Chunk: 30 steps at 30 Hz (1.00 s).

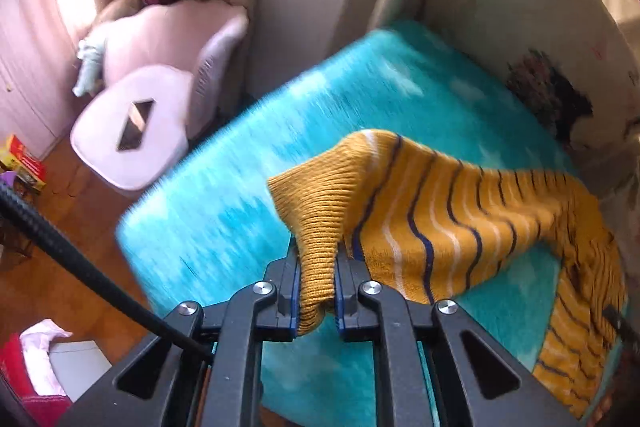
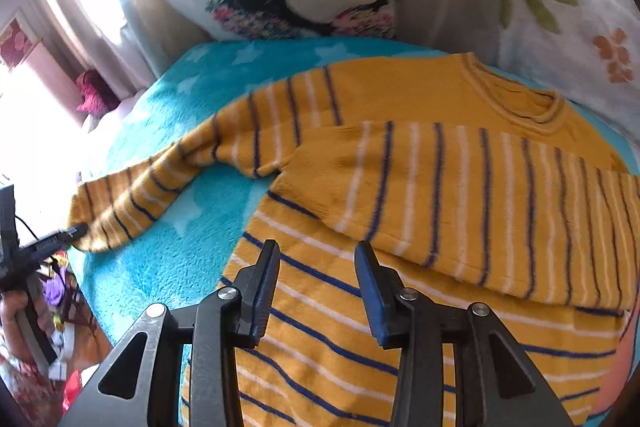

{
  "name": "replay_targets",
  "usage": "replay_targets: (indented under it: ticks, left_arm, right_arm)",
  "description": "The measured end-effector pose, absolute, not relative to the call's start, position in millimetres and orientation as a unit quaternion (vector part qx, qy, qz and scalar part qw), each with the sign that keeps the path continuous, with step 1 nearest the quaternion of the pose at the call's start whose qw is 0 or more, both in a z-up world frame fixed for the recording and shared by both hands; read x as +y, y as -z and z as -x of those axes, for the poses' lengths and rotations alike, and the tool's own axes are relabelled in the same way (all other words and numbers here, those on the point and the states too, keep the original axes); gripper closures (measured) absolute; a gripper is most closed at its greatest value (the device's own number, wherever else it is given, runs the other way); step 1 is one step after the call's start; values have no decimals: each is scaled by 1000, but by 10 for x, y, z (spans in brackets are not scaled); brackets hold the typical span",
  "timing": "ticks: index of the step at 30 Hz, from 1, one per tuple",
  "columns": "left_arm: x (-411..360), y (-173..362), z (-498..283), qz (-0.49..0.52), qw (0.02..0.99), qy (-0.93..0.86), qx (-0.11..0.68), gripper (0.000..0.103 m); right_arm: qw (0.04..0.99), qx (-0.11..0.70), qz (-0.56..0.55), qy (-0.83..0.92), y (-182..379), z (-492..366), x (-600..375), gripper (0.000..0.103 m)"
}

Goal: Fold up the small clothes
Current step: 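Grasp the other sleeve cuff with the left gripper and fold it across the body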

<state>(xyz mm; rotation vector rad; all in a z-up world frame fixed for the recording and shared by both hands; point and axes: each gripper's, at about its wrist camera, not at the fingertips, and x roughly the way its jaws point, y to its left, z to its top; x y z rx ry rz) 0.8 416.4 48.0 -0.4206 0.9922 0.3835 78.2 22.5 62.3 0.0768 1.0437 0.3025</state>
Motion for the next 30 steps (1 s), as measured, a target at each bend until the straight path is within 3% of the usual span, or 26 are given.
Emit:
replay_targets:
  ticks: [4, 9, 17, 27, 30]
  left_arm:
    - [4210, -834, -215, 173, 862, -190, 437, 91]
    - [3692, -1113, -419, 150, 884, -122, 426, 91]
    - [1888, -1414, -667, 128, 887, 80, 437, 91]
    - [-687, -1020, -1046, 112, 830, 255, 484, 91]
    - [-1195, -704, -1128, 94, 810, 275, 509, 85]
  right_arm:
    - [865, 485, -71, -109, -686, -684, -90, 61]
    - [869, 478, -109, -65, -695, -578, -508, 61]
    - [877, 450, -170, -2, -751, -227, -1459, 61]
    - [871, 440, -206, 78, -761, 473, -2690, 60]
    - [864, 444, -216, 96, -716, 660, -2989, 60]
